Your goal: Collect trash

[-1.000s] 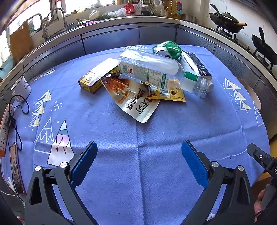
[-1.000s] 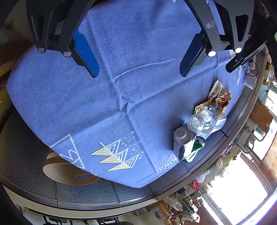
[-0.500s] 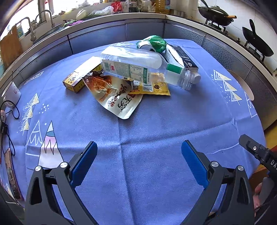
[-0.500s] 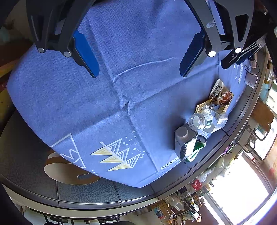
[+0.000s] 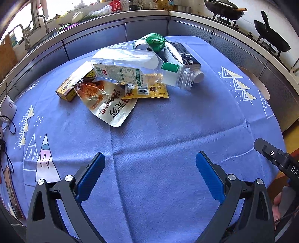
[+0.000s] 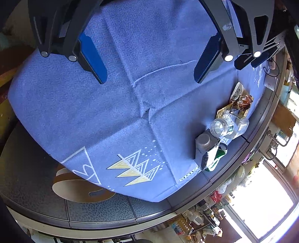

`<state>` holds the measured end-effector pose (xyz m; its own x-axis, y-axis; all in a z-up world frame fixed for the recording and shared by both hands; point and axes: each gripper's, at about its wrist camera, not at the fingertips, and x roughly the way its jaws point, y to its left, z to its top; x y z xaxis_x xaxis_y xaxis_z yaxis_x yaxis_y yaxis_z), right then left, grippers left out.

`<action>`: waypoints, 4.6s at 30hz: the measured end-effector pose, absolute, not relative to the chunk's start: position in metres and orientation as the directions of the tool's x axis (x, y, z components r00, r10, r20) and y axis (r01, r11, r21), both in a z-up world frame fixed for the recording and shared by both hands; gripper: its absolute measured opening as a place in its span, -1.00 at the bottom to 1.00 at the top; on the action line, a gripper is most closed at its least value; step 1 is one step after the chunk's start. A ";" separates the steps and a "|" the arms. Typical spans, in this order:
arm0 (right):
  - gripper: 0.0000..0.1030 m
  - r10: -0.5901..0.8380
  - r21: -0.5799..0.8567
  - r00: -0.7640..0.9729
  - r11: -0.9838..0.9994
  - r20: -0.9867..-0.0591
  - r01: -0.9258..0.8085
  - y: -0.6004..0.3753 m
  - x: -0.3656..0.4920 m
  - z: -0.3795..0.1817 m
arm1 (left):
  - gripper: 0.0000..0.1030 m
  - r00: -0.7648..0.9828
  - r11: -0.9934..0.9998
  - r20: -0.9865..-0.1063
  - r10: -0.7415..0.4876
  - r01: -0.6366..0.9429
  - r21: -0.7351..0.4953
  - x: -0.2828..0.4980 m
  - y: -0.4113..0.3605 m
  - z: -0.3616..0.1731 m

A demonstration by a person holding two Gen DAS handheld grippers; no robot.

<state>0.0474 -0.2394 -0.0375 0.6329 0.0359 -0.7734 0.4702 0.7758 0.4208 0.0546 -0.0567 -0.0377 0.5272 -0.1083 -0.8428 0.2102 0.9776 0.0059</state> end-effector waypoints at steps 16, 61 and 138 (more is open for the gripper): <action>0.82 0.024 0.431 0.647 0.765 -0.762 0.479 -0.248 0.041 -0.039 | 0.86 0.526 0.965 -0.842 -0.120 0.260 0.025 0.052 -0.077 -0.037; -0.21 0.127 0.028 0.690 0.988 -0.712 -0.152 -0.127 0.216 0.001 | -0.81 0.452 0.830 -0.725 -0.520 0.067 -0.554 0.183 0.085 -0.065; 0.11 -0.091 0.529 0.800 0.705 -0.593 0.473 -0.433 0.035 -0.006 | 0.23 0.323 0.676 -0.729 -0.603 0.692 -0.253 0.165 -0.284 0.005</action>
